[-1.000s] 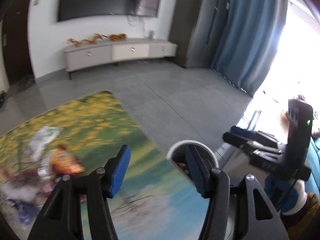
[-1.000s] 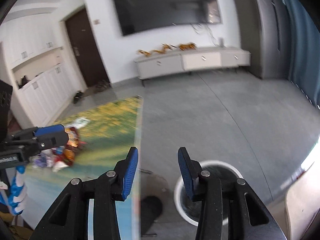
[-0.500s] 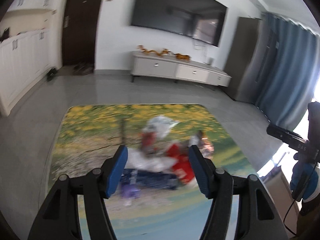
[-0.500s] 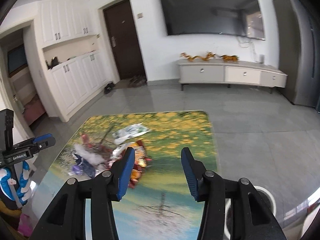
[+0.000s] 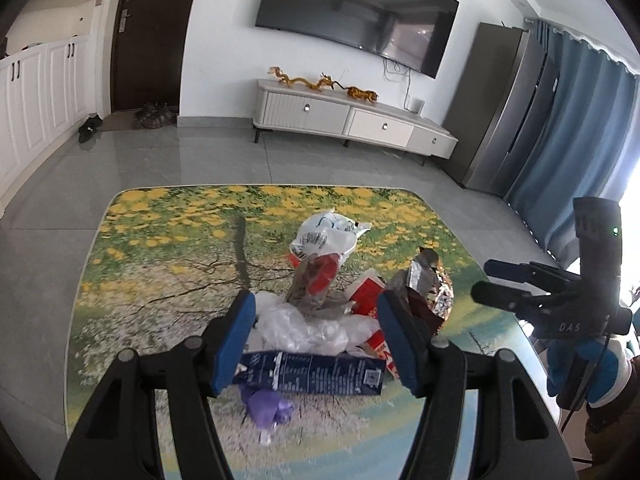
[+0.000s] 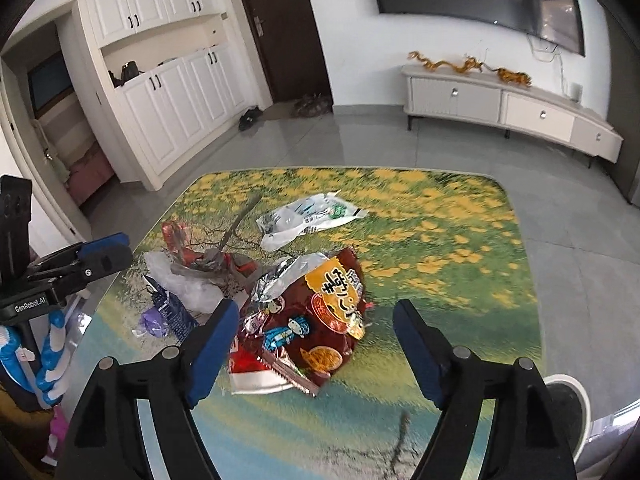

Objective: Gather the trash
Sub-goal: 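Move both tools back over the trash pile on the table, then grasp the red wrapper with the left tool while the right tool grasps the large snack bag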

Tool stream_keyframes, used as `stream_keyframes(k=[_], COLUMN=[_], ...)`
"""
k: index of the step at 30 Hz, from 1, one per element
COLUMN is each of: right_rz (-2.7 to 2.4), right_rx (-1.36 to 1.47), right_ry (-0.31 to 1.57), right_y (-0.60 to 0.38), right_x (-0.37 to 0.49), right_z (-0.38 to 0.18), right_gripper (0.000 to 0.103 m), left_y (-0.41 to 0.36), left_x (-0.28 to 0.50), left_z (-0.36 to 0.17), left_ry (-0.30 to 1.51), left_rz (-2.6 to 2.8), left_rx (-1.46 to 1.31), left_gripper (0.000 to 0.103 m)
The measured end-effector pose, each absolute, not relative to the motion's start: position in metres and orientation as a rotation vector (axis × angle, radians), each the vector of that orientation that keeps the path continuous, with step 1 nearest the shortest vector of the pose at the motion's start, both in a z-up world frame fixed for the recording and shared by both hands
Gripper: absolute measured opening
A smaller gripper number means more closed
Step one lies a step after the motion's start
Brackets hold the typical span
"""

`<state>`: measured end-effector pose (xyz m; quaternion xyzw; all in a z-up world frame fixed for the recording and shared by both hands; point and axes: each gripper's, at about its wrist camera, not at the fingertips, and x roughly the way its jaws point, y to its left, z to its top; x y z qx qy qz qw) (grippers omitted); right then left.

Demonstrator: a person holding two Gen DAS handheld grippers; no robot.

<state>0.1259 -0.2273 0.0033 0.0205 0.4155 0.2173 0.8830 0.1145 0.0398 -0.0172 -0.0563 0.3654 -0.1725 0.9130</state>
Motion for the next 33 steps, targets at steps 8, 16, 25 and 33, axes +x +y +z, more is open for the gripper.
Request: stream_keyframes(k=[8, 16, 25, 33], right_rz=[0.469, 0.501, 0.493, 0.5], right_rx=[0.13, 0.224, 0.279, 0.239], right_ry=[0.905, 0.962, 0.92, 0.843], right_y=[-0.236, -0.239, -0.252, -0.255], right_x=[0.154, 0.169, 0.157, 0.124], right_z=[-0.024, -0.05, -0.041, -0.002], right_gripper=[0.082, 0.077, 0.041, 0.041], left_y=[0.034, 0.026, 0.034, 0.042], left_x=[0.144, 0.156, 0.145, 0.114], left_z=[-0.032, -0.045, -0.031, 0.004], left_ry=[0.808, 0.864, 0.812, 0.727], left_rz=[-0.375, -0.393, -0.392, -0.413], left_rx=[-0.131, -0.123, -0.178, -0.213], left_gripper=[0.045, 0.02, 0.011, 0.011])
